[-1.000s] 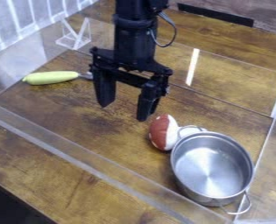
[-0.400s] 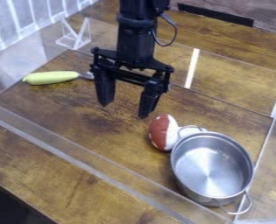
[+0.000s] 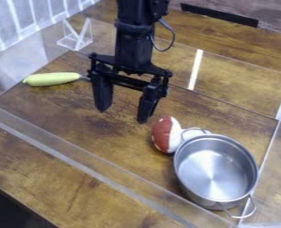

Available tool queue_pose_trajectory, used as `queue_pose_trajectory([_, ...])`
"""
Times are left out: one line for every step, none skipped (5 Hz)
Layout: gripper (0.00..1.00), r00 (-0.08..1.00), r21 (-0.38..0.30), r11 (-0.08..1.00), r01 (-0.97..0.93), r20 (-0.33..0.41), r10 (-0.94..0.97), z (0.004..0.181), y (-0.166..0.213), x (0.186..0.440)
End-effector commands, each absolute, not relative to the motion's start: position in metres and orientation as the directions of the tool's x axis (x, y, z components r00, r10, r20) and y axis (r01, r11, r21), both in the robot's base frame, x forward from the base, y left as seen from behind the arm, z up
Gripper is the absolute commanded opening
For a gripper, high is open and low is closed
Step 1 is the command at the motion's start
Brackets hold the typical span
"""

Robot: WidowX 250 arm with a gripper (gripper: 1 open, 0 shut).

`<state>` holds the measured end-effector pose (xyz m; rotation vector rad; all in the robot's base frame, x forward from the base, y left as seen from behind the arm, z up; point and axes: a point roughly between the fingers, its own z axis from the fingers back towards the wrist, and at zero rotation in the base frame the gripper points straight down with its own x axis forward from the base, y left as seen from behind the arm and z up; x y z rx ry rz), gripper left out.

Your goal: Put the mushroom in the silver pot

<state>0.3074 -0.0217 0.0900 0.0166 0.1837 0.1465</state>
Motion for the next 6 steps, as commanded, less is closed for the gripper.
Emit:
queue_pose_trajectory([1.00, 0.971, 0.026, 0.984, -0.177, -0.160, 0.179, 0.093, -0.011, 0.308])
queue_pose_trajectory([1.00, 0.971, 0.026, 0.986, -0.166, -0.168, 0.168, 0.097, -0.008, 0.314])
queue_pose_trajectory([1.00, 0.972, 0.026, 0.987, -0.156, -0.175, 0.158, 0.100, -0.006, 0.319])
queue_pose_trajectory([1.00, 0.971, 0.021, 0.987, -0.162, -0.175, 0.163, 0.107, -0.009, 0.319])
queue_pose_trajectory([1.00, 0.968, 0.017, 0.986, -0.168, -0.185, 0.168, 0.111, -0.013, 0.316])
queue_pose_trajectory([1.00, 0.966, 0.023, 0.988, -0.154, -0.208, 0.155, 0.113, -0.021, 0.309])
